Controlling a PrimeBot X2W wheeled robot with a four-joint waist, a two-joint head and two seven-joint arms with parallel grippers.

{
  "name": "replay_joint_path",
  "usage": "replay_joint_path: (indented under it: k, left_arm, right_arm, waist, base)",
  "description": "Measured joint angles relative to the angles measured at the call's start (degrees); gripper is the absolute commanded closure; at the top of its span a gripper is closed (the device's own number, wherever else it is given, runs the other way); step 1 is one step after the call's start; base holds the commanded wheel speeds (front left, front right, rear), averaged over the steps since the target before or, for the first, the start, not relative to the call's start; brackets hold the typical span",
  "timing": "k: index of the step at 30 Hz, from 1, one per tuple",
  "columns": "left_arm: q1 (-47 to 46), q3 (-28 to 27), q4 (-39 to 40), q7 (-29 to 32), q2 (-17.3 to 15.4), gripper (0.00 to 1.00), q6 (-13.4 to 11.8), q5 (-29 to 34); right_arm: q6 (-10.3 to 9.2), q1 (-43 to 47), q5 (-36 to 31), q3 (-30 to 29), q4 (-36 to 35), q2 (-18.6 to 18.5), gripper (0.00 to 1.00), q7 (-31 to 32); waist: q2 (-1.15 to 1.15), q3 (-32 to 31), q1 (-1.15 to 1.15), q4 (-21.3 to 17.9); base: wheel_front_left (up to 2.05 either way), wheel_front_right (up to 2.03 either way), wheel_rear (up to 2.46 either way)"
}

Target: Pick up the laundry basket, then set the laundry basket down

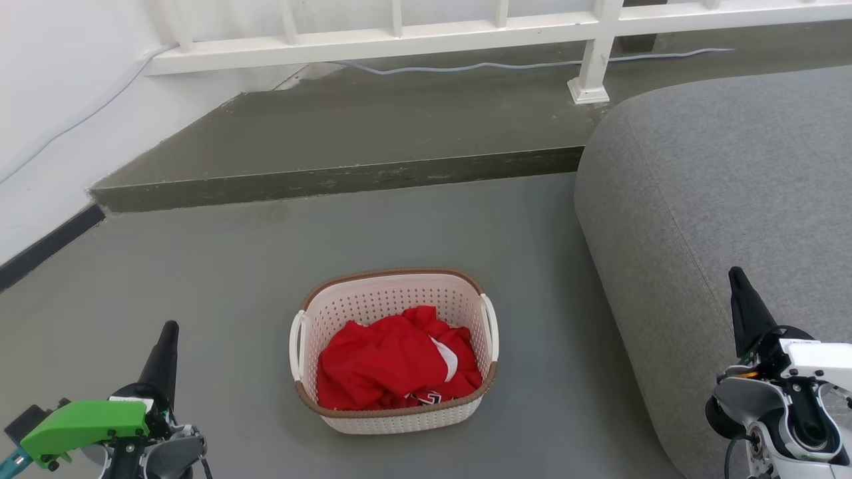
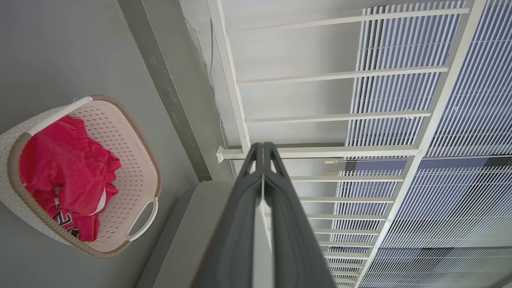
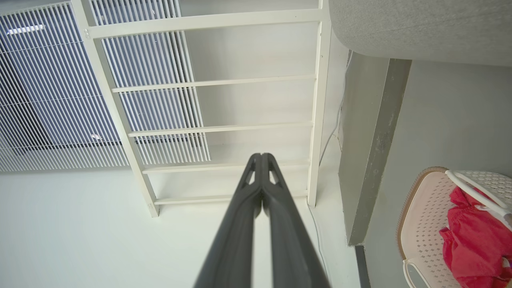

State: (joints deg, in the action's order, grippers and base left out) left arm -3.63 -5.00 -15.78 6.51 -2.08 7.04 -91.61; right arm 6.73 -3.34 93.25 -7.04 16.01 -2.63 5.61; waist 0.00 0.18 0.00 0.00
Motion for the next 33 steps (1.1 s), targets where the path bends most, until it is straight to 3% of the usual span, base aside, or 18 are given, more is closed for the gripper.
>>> replay_joint_path:
  k: [23, 24, 33]
  left_arm:
    - [0.3, 0.0, -0.8, 0.0, 0.2, 1.00, -0.1, 0.0]
    - [0.8, 0.0, -1.5, 0.0, 0.5, 0.00, -0.1, 0.0]
    - [2.4, 0.3, -2.3, -0.9, 1.3, 0.00, -0.1, 0.0]
  right_arm:
    - [-0.21, 0.4, 0.0, 0.0, 0.7, 0.3, 1.00, 0.0]
    - [-0.23, 1.0, 0.0, 0.0, 1.4, 0.6, 0.00, 0.0]
    - [-0.24, 2.7, 0.0, 0.7, 2.1, 1.3, 0.00, -0.1]
  waist:
    - [0.00, 0.0, 0.00, 0.0]
    - [0.00, 0.0, 0.00, 0.0]
    - [0.00, 0.0, 0.00, 0.0]
  base:
    - [0.00, 0.00, 0.00]
    - [0.00, 0.00, 0.00]
    - [0.00, 0.00, 0.00]
